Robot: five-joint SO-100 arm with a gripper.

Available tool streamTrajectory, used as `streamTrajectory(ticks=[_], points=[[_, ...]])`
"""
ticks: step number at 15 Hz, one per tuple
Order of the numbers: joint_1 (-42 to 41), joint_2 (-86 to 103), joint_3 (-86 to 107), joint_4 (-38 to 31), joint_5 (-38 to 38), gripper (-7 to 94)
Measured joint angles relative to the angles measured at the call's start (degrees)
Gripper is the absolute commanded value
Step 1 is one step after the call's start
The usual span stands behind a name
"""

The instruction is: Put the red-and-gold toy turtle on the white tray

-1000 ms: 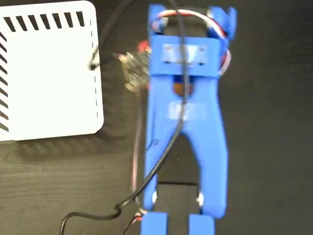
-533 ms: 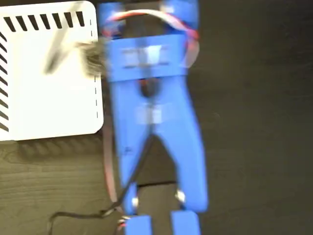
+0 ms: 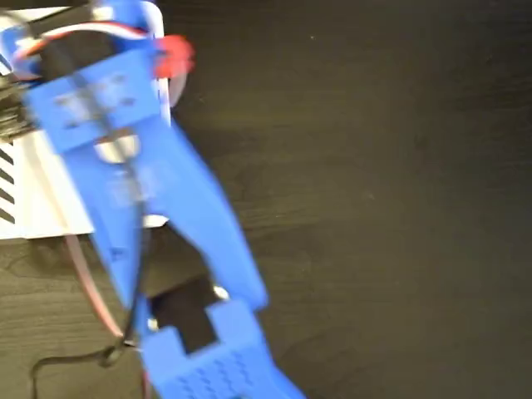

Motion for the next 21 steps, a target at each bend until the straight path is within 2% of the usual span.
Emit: streamTrajectory(ticks=[9,11,15,19,20,21], points=[[-3.0,-9.8,-6.0,0.9,2.9,0],[-2.9,-10.0,-6.0,0.9,2.9,5],[-3.6,-12.0,-6.0,0.9,3.3,3],[-4.2,-12.9,-6.0,0.9,3.8,8],[-4.1,-12.9,-6.0,0.9,3.8,18],[-4.1,-12.9,-6.0,0.9,3.7,33]])
